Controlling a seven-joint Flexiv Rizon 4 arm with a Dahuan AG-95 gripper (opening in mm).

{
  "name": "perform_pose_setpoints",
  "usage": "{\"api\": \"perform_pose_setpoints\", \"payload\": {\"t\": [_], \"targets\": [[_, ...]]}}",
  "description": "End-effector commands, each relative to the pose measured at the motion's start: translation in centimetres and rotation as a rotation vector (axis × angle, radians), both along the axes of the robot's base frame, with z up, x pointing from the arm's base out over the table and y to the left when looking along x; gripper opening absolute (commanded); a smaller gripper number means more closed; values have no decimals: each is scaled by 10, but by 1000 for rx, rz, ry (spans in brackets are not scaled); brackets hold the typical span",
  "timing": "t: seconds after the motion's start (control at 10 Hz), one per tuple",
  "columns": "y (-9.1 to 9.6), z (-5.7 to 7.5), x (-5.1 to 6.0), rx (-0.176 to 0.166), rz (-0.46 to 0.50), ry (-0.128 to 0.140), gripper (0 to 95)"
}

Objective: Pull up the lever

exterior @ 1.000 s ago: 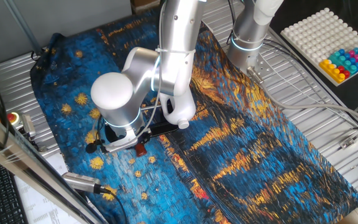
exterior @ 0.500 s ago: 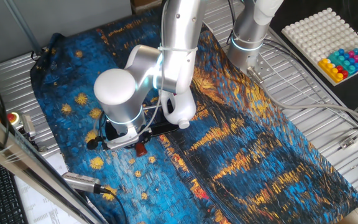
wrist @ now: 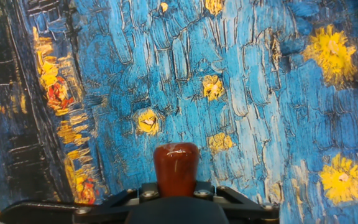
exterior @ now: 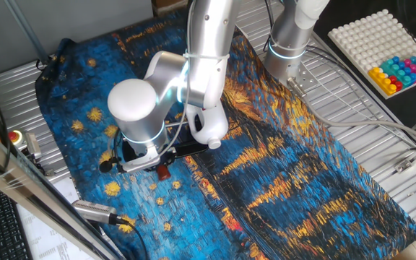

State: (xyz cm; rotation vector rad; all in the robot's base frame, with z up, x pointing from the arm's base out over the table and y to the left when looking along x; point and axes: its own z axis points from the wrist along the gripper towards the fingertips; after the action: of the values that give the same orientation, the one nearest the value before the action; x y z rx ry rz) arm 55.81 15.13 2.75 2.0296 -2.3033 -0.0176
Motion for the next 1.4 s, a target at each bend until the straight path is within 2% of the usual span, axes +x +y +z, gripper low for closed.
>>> {"api": "perform_pose_setpoints", "payload": {"t": [0.1, 0.4, 0.7, 1.0, 1.2, 1.4], "targets": [[-1, 1, -1, 13, -9, -10, 0], [0, 2, 1, 19, -7, -15, 0], [2, 17, 0, -16, -7, -3, 0], [-10, 27, -2, 35, -1, -19, 0], [-9, 30, 2, 41, -4, -23, 0], [-9, 37, 7, 53, -5, -14, 0]]}}
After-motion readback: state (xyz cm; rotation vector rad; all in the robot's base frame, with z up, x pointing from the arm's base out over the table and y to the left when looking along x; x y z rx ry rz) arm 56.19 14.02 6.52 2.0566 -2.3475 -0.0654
